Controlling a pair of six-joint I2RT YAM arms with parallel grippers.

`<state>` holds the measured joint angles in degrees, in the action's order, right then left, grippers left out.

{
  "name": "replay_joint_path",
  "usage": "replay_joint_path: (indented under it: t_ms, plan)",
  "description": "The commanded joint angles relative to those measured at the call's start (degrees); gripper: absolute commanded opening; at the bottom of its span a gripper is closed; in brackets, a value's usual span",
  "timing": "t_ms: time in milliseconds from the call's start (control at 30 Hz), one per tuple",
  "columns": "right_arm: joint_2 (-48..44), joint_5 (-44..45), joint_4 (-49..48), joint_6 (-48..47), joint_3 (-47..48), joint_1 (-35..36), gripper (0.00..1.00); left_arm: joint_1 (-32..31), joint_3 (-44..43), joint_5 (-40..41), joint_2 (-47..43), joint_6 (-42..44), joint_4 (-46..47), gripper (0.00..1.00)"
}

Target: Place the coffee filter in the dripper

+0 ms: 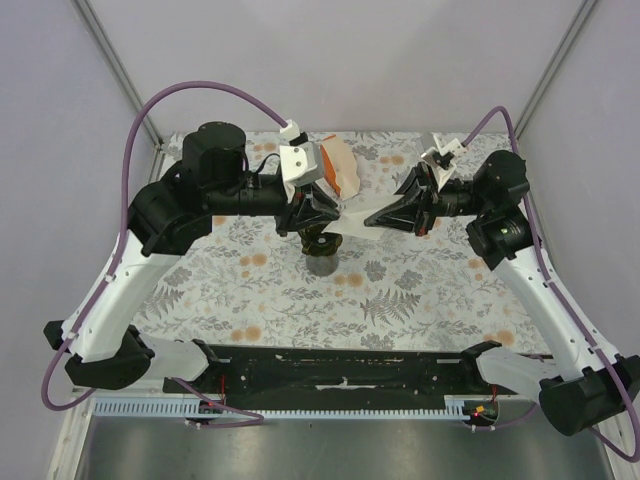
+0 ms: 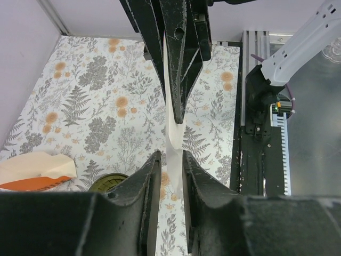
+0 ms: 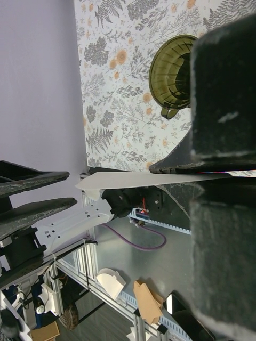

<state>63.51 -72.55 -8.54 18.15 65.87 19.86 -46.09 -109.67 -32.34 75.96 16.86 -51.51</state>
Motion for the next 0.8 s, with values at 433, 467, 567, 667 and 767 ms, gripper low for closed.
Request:
replay_joint_path:
  t_ms: [433, 467, 567, 667, 767]
  plan:
    - [-0.49, -2.15, -1.40, 0.04, 3.39, -0.17, 0.00, 0.03, 1.03, -2.38, 0.15, -0.60, 0.18, 0.37]
    - [-0.23, -2.15, -1.31, 0.13, 3.57, -0.08, 0.00, -0.06, 1.38, -2.99, 0.15, -0.52, -0.08, 0.37]
    - [0.21, -2.15, -1.04, 0.22, 4.09, -0.17, 0.00, 0.03, 1.74, -3.44, 0.06, -0.43, -0.44, 0.37]
    - [0.22, -2.50, -1.66, 0.74, 4.18, -0.17, 0.00, 0.03, 1.48, -2.64, 0.59, -0.78, -0.44, 0.32]
    - [0.04, -2.94, -2.01, 1.01, 4.18, -0.08, 0.00, 0.03, 0.60, -3.17, 1.20, -1.74, 0.26, 0.27]
